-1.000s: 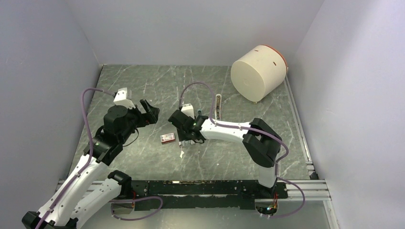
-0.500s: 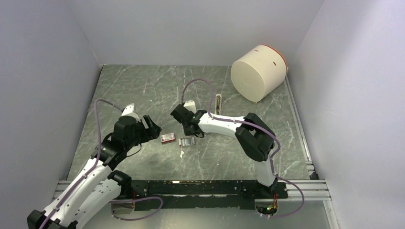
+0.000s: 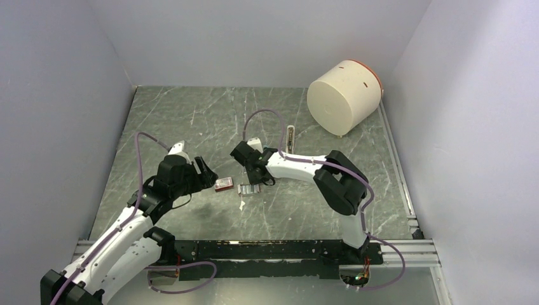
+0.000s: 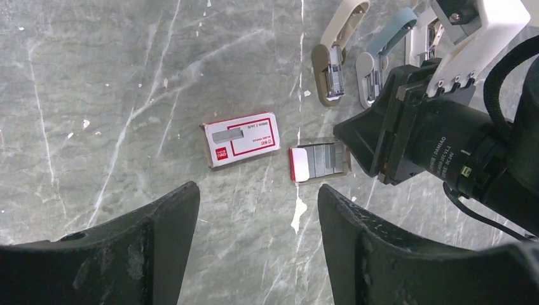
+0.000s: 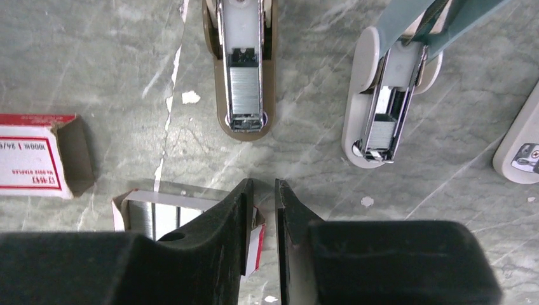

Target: Load the staples into the stapler

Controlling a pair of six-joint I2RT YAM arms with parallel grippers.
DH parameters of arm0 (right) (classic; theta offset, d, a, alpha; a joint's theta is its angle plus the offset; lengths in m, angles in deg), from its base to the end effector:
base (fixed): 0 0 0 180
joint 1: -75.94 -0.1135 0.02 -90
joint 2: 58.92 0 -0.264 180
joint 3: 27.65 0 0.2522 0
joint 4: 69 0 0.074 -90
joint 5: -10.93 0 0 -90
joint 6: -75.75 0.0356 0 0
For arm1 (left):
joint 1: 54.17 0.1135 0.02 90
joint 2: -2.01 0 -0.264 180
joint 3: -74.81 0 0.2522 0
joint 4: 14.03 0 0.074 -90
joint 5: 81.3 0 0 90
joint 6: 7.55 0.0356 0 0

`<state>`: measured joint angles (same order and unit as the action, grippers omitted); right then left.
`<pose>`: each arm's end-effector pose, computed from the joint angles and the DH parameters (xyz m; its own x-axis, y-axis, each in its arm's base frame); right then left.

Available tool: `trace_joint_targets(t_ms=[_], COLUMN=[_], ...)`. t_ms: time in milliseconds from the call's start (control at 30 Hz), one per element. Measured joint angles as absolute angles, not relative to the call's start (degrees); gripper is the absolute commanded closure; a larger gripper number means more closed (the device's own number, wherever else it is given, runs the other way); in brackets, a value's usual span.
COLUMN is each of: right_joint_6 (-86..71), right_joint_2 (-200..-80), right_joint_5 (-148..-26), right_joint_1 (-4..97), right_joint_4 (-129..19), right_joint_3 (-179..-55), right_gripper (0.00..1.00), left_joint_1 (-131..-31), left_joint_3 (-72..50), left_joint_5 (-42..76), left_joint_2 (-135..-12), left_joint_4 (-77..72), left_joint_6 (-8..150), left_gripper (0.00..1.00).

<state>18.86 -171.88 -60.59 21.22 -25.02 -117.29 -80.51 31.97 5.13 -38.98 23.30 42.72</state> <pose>0.2380 0.3169 0.1573 -0.8307 -0.2770 -0.4830 -0.2983 0.9539 -0.0341 0.1462 -0.0699 0.2312 -0.6540 -0.3880 -0.6494 -0.0268 0.8698 -0.4927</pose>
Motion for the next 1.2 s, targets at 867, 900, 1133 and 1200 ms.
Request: trace_joint_targets(t_ms=[867,900,1133,1200], right_joint_6=[12.1,11.1,7.2,6.7], right_joint_2=[-162.4,-162.3,-162.5,-162.7], right_joint_5=[-66.8,-66.8,-69.8,-70.8], right_joint_1=[19.0,18.8,16.5,15.8], right_joint_4=[-25.4,-25.6,-26.8,-27.2], right_joint_3=[-111.0,-111.2,-111.5,-111.5], right_gripper=[0.60,0.61,0.80,0.74], left_joint_1=[-80.5,-80.5,-80.5,-80.5], left_joint_3=[32.0,32.0,32.0,32.0], left_joint_5=[5.3,5.3,5.3,5.3], left_joint_2=[-39.3,-39.3,-39.4,-39.6], left_joint_4=[21.9,21.9,21.9,21.9], left_joint_6=[43.3,43.3,43.6,43.7], left_gripper=[0.21,0.21,0.20,0.20])
